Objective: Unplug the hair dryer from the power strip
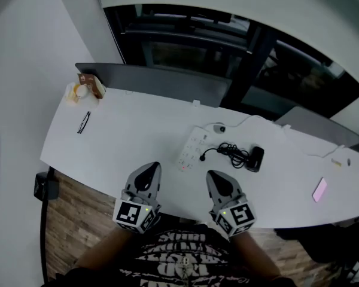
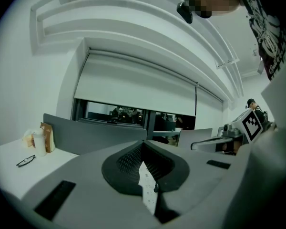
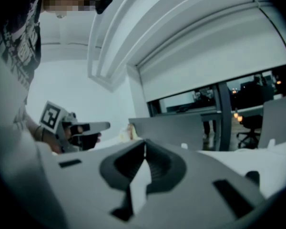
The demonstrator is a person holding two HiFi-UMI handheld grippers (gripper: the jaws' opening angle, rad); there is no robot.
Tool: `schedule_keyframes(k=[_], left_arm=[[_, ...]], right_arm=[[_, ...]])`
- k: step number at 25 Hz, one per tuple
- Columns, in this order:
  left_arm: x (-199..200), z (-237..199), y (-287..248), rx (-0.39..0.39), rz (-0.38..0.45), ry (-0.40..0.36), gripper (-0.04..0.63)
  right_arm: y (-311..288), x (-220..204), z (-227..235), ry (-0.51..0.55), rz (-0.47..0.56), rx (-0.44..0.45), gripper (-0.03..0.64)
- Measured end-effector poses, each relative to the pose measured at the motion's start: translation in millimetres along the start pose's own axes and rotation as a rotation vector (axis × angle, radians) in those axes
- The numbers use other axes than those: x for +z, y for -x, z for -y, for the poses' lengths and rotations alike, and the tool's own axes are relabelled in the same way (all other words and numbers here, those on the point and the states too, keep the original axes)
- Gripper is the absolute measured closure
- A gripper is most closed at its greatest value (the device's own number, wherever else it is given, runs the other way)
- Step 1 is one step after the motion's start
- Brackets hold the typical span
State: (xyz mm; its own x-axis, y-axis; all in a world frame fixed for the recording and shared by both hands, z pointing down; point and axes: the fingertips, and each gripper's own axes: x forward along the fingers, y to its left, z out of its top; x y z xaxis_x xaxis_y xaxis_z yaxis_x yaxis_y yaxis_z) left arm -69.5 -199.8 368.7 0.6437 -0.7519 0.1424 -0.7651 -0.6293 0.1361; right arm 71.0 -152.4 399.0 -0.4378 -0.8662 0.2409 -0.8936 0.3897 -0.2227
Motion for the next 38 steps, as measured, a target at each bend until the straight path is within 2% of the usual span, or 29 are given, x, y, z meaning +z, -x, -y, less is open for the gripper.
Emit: schedule_keyframes(k=[3,6,10,12,15,18,25,27,30,31,32,33,34,38], left_arm=[[-14.4,-14.1,-18.5,-0.049,-0.014,0.03,0.569],[-44.4,-26.2,-42.5,-0.112,-0.052,0.052,0.569],[-74.5,-12.7,-70.6,-0.268,-0.104,0.074,0.569],[-86.0,-12.3,-88.4,-0.302,-0.099,0.053,0.569],[-108.5,-23.8,-110.0,-0.275,-0.099,0.049,0.569],[-128.3,-27.4,-123.1,-0.244,-0.123,0.059,0.569],[-163.7,-8.9,-142.9,-0.214,-0.236,-0.005,0.569],[-177.4,-8.9,-145.2,-0.196,-0.288,-0.008,0.569],[-186.4,-11.4,-146.8,-0.164,-0.321,-0.036,0.569],[-187.4,-12.1,-146.1,-0.153,-0.324,-0.039,0.569],[-188.6,-12.5,-145.0,-0.142,-0.328,-0.035,0.569],[-190.4,-12.5,-144.0,-0.132,-0.333,-0.025,0.569],[-192.7,-12.0,-143.8,-0.126,-0.338,-0.014,0.569],[-202.2,-0.3,-152.9,-0.163,-0.341,-0.031,0.569]], right_arm=[[-14.2,-13.1,7.8,0.004,-0.084,-0.063,0.584],[-27.2,-25.4,24.9,0.019,-0.119,-0.136,0.584],[-34.7,-34.2,42.9,0.033,-0.164,-0.221,0.584],[-42.1,-45.8,53.1,0.064,-0.19,-0.231,0.584],[-51.3,-72.3,64.5,0.076,-0.227,-0.23,0.584],[-62.3,-102.7,79.7,0.04,-0.258,-0.233,0.584],[-91.5,-178.4,115.7,-0.046,-0.364,-0.191,0.581],[-97.4,-187.3,123.5,-0.065,-0.358,-0.179,0.581],[-104.8,-197.7,127.4,-0.093,-0.357,-0.139,0.577],[-107.1,-202.3,126.4,-0.1,-0.369,-0.115,0.557],[-109.3,-207.1,124.6,-0.108,-0.385,-0.088,0.494],[-111.4,-210.8,122.5,-0.115,-0.398,-0.062,0.465],[-113.8,-212.4,120.9,-0.12,-0.405,-0.041,0.465],[-122.4,-211.6,123.9,-0.1,-0.432,-0.031,0.465]])
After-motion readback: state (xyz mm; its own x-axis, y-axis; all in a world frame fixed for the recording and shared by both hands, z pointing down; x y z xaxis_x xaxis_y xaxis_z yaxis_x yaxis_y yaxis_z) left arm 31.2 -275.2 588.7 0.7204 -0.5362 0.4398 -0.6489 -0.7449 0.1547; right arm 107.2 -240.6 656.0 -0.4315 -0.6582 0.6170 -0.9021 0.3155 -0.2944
